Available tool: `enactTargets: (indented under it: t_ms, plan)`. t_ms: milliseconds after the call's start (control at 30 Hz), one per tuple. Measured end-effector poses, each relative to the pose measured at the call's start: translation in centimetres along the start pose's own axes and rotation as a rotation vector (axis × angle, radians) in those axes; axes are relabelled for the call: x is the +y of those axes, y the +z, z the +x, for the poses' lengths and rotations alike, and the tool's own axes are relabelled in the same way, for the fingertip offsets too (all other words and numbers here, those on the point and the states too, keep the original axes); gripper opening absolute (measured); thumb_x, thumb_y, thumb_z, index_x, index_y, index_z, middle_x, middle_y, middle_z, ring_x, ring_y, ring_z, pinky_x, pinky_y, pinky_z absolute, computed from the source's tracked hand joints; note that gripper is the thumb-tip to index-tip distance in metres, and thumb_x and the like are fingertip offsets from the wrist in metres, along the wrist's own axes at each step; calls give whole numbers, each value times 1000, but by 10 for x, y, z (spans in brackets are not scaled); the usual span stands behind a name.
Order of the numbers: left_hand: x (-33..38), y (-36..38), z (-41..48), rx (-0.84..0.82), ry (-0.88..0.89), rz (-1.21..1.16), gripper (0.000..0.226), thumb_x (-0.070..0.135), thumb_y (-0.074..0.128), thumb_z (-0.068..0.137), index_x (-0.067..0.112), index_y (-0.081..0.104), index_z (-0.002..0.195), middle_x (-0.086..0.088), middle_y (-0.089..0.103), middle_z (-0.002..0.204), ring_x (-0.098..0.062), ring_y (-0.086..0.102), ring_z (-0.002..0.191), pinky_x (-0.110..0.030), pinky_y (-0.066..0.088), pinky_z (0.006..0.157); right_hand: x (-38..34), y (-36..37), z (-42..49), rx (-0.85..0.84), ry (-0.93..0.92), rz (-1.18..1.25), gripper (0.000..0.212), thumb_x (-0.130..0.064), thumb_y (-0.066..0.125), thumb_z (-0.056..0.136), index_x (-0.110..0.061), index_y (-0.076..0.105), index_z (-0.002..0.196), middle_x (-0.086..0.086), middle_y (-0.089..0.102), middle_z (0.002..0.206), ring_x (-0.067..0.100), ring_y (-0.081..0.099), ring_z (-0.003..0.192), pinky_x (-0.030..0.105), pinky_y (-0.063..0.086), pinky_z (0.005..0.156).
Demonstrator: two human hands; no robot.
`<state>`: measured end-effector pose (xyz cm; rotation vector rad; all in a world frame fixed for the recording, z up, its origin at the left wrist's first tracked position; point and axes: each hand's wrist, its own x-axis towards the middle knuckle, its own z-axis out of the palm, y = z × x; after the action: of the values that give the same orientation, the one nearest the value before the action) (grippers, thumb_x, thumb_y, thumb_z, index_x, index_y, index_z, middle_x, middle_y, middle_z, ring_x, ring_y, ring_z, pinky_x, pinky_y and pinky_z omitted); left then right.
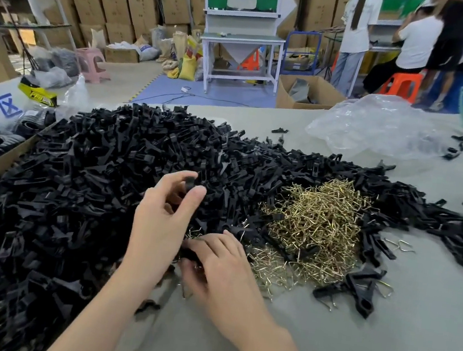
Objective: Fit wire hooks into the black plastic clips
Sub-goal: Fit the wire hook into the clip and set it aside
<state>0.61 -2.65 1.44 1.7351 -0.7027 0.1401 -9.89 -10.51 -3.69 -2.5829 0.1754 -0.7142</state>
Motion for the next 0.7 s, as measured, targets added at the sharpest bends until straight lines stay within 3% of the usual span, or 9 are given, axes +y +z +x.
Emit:
enactTargets:
  t_ms: [67,133,200,267,333,400,533,700]
  plan:
    - [19,26,20,-194,54,130,9,39,61,95,37,63,104,9,67,81,-6,57,71,-13,42,62,5,-3,-2,23,21,33,34,-36,44,100,-16,64,120,-1,63,112,17,50,113,32,31,115]
    - [34,47,37,-513,91,414,8,36,51,99,32,58,102,8,64,78,-4,56,64,-15,40,56,6,-5,-5,19,49,83,36,-38,43,100,-19,62,124,-2,64,120,16,46,120,25,25,116]
    - [36,60,42,-765,132,767,17,36,42,102,24,53,109,4,62,96,-11,60,80,-25,44,66,6,-4,-8,-13,33,64,32,-38,45,98,-25,62,121,-1,66,118,18,48,120,28,26,116]
    - [31,66,37,-893,167,1043,28,41,38,104,18,50,116,-2,54,108,-27,62,100,-38,48,83,7,0,-7,-64,6,-5,26,-34,49,95,-22,62,114,5,68,109,26,54,114,38,36,113]
    - [26,64,32,-934,151,1148,39,52,39,102,19,52,119,-1,48,107,-30,60,105,-42,48,90,6,1,-3,-154,-5,6,30,-30,49,98,-15,60,121,17,63,120,36,47,125,46,28,118]
    - [24,56,36,-952,142,1137,39,58,47,97,27,54,120,4,43,105,-26,59,105,-42,48,90,7,2,-1,-186,-23,21,32,-29,47,101,-16,57,129,19,58,129,35,40,132,47,20,120]
    - [22,43,39,-1008,201,1068,23,50,56,95,40,56,116,14,48,109,-14,58,102,-38,50,91,6,4,-3,-174,-47,53,33,-27,47,103,-19,58,134,12,59,126,29,41,128,40,19,118]
    - [21,31,43,-944,167,917,12,36,57,96,36,61,108,16,67,106,-4,63,93,-30,51,88,6,2,-9,-90,-71,81,33,-26,48,101,-18,63,129,7,60,119,26,46,121,35,24,117]
